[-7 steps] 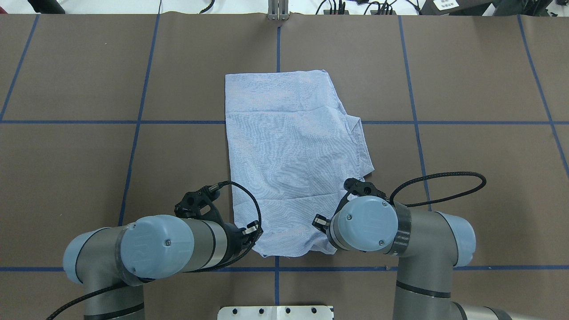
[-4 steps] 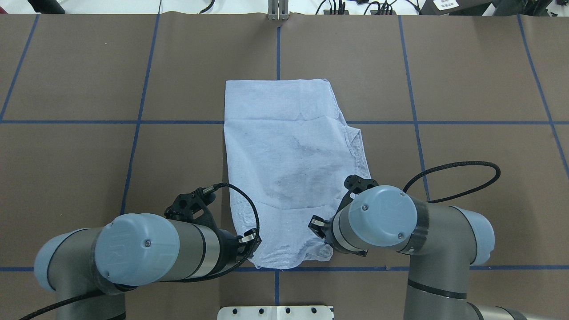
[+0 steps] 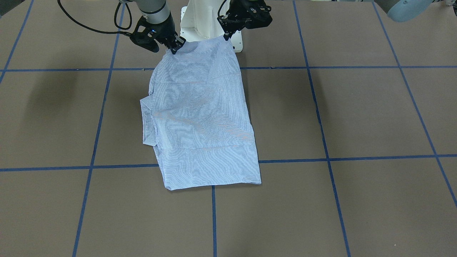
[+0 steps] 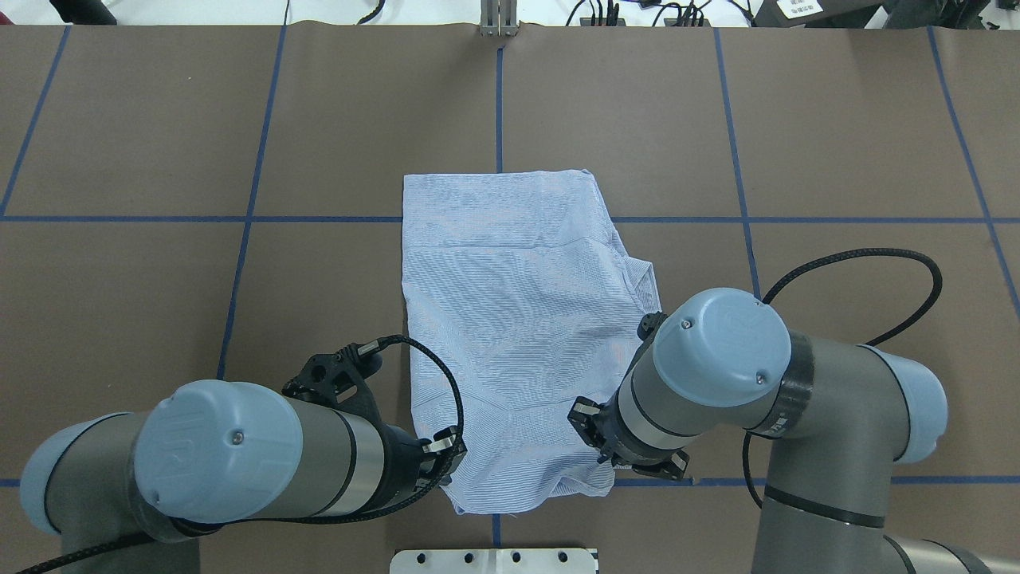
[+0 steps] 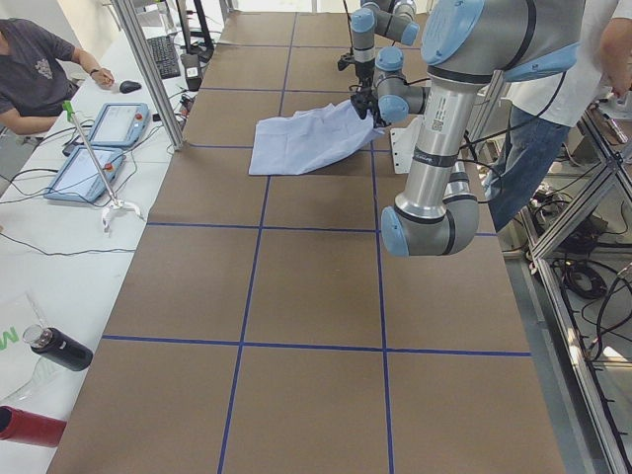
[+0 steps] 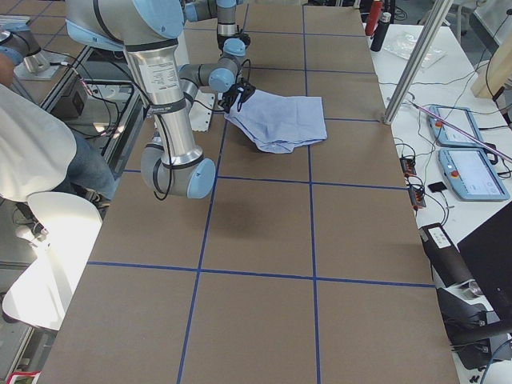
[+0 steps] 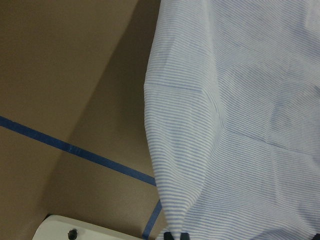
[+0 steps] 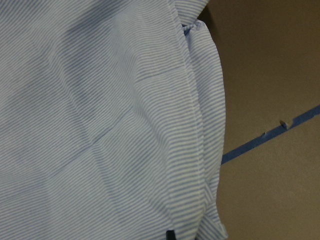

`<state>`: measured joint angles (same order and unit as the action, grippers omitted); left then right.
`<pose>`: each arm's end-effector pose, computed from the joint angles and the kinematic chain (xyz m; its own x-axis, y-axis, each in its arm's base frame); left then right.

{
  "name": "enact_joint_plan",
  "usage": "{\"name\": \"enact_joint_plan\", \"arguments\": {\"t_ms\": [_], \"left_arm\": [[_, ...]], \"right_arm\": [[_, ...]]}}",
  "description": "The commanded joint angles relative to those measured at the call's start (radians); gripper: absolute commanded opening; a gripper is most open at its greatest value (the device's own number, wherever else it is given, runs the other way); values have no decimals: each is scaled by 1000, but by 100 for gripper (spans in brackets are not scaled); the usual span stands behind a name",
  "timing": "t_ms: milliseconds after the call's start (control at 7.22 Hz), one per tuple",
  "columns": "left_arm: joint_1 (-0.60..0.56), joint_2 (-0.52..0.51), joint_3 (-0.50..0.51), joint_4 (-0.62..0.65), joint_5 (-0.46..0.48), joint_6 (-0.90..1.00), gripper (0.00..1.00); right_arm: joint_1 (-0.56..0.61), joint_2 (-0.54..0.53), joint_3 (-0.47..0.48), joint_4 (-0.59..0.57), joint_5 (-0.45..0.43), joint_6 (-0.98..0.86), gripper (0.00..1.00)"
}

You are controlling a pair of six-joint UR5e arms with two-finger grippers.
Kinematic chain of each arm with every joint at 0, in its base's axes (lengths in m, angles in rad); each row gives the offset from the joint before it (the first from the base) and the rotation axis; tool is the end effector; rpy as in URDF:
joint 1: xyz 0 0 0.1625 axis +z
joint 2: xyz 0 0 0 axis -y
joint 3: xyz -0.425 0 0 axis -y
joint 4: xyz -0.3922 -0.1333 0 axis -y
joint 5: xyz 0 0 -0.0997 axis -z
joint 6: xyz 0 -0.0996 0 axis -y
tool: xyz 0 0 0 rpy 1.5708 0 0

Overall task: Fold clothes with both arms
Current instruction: 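Lift the near edge with both grippers and fold it toward the far edge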

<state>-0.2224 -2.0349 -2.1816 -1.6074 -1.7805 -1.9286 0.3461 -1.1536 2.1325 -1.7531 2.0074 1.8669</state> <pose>0.4710 -0.2219 0.1514 0.3932 -0.4401 -0.8073 0.1830 0.8979 -0.4004 -0.4632 -0.2640 0.2174 0.6224 0.5055 0.5976 -0.2139 0.8443 -0.4914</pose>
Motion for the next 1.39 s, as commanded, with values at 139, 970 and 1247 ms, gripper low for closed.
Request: {"name": "enact_joint_plan", "arguments": {"t_ms": [139,970,1247], "left_arm": [[-26,-2,-58,79,-52,89,0],[-293,-53,69,29,-137,261,0],[-360,-77,185,-52,-146,275,0]], "right_arm": [[54,18,-2,-5,51,-8,0],[280,201,-248,100,131,-89,0],[323,260,-372,144,131,-95,0]]}}
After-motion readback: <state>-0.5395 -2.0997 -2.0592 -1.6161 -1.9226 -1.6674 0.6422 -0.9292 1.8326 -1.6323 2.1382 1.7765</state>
